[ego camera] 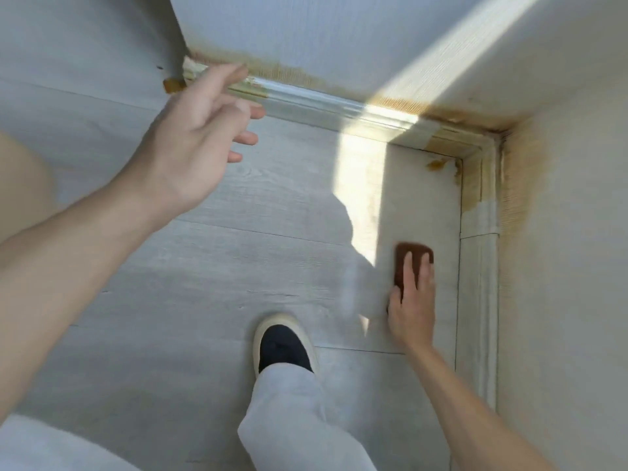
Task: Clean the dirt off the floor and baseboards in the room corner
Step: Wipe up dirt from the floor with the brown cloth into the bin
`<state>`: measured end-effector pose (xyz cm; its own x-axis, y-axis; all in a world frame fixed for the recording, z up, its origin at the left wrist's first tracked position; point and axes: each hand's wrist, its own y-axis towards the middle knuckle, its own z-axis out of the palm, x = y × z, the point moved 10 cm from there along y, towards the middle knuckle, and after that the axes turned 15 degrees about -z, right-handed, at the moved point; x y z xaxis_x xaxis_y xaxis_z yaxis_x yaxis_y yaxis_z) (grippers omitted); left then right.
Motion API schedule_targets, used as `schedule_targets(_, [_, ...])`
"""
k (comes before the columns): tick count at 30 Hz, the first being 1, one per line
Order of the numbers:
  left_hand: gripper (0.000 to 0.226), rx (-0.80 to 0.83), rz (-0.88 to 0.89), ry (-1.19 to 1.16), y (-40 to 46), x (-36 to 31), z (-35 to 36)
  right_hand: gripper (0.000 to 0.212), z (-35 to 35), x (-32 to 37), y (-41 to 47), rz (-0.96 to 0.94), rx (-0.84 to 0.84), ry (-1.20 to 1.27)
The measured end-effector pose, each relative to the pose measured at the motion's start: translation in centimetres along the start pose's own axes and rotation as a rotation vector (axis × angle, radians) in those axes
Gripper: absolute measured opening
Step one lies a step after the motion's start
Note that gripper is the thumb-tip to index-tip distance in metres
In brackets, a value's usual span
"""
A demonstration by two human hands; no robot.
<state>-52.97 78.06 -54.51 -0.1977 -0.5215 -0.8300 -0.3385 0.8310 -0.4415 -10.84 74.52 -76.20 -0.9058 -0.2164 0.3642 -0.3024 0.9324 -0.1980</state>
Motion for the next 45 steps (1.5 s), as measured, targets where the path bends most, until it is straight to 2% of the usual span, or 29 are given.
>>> schedule_targets(2, [0.053, 0.04, 0.029, 0.034, 0.2, -0.5, 1.5, 0.077, -0.3, -2.4, -4.0, 0.1, -0.009, -0.034])
schedule_targets(4, [0.051, 0.054, 0.047, 0.06, 0.6, -0.6, 2.0, 0.075, -0.2, -2.8, -3.8, 0.111, 0.001, -0.049])
schedule_targets(9, [0.045, -0.004, 0.011, 0.011, 2.2, 0.2, -0.1, 0.071, -1.5, -1.1, 7.1, 0.072, 0.04, -0.054])
schedule_targets(12, [0.047, -0.087, -0.042, -0.064, 2.5, 1.4, -3.2, 0.07, -1.3, 3.9, 14.1, -0.008, -0.001, -0.042])
schedule_targets(15, [0.043, -0.169, -0.102, -0.088, 2.2, 3.5, -6.4, 0.07, 1.0, 12.8, 21.0, -0.146, 0.02, -0.021])
schedule_targets(19, [0.039, -0.252, -0.142, -0.119, 1.5, 5.4, -9.5, 0.075, 4.6, 22.0, 23.9, -0.22, 0.061, -0.064])
schedule_targets(23, [0.04, -0.372, -0.174, -0.236, 0.4, 7.5, -13.0, 0.075, 9.9, 34.9, 18.9, -0.684, 0.169, -0.103])
schedule_targets(26, [0.044, -0.413, -0.213, -0.32, 0.2, 8.7, -14.3, 0.075, 14.0, 40.9, 12.1, -0.993, 0.36, -0.092])
schedule_targets(30, [0.036, -0.39, -0.216, -0.335, 0.6, 7.9, -13.3, 0.061, 15.6, 40.3, 3.2, -1.299, 0.518, -0.03])
schedule_targets(32, [0.036, -0.356, -0.205, -0.317, 1.0, 6.9, -11.9, 0.059, 15.2, 37.8, 0.6, -1.353, 0.576, -0.031])
schedule_targets(34, [0.036, -0.317, -0.207, -0.324, 1.2, 5.8, -10.2, 0.059, 13.1, 34.6, 0.7, -1.297, 0.547, -0.019])
schedule_targets(36, [0.036, -0.263, -0.2, -0.349, 1.0, 4.4, -8.2, 0.065, 10.0, 30.7, 2.6, -1.121, 0.523, -0.021])
schedule_targets(38, [0.035, -0.192, -0.192, -0.374, 0.6, 2.6, -5.6, 0.072, 5.4, 26.0, 4.8, -0.779, 0.54, 0.019])
schedule_targets(39, [0.035, -0.15, -0.185, -0.383, 0.2, 1.4, -4.1, 0.073, 3.1, 22.8, 5.6, -0.532, 0.55, 0.109])
schedule_targets(41, [0.034, -0.035, -0.148, -0.376, -1.3, -1.6, -0.6, 0.071, -2.1, 16.3, 4.9, -0.019, 0.509, 0.443])
schedule_targets(42, [0.032, 0.026, -0.12, -0.363, -2.2, -3.2, 1.2, 0.071, -4.4, 14.2, 3.7, 0.165, 0.455, 0.677])
schedule_targets(43, [0.031, 0.089, -0.085, -0.335, -3.1, -5.0, 3.0, 0.073, -7.1, 12.9, 2.5, 0.273, 0.37, 0.911])
schedule_targets(45, [0.028, 0.21, 0.007, -0.264, -5.2, -8.9, 6.1, 0.077, -13.1, 11.6, 0.7, 0.352, 0.197, 1.253])
